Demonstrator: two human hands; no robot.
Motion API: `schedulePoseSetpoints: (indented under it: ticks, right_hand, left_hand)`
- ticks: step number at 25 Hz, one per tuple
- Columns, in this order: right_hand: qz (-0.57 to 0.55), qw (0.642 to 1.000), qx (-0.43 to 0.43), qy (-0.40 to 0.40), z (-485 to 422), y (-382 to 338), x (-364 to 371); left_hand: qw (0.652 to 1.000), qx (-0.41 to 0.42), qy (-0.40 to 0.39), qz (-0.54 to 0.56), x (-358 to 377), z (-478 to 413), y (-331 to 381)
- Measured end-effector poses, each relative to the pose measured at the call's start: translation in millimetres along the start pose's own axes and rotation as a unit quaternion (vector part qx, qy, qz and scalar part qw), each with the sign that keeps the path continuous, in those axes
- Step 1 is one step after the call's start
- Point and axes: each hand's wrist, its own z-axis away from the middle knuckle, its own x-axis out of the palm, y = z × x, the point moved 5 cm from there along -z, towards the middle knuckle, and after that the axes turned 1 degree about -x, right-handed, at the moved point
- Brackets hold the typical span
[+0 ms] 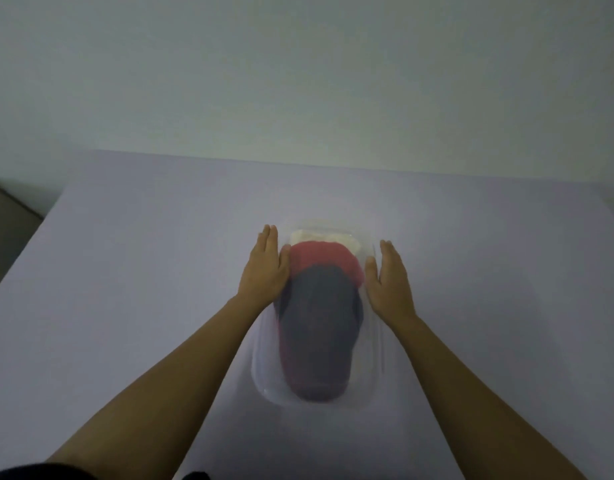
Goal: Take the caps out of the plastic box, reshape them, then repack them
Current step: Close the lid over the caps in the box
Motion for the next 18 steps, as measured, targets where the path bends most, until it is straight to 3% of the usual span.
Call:
schedulePoseSetpoints:
  ticks: [5, 12, 18]
  right_hand:
    - [0.035, 0.996, -0.027, -0.081, -40.1, -0.1, 26.1]
    - [0.044, 0.998, -0.023, -0.036, -46.2, 9.9, 37.4]
    - [0.041, 0.998, -0.002, -0.052, -47.7, 15.0, 37.8]
  left_hand:
    - [0.998, 0.011, -0.025, -0.059, 18.2, -35.6, 4.0]
    - [0.998, 0.006, 0.008, -0.055, 30.2, -41.2, -5.0]
    - [0.998, -0.012, -0.005, -0.065, 31.7, -41.5, -7.2]
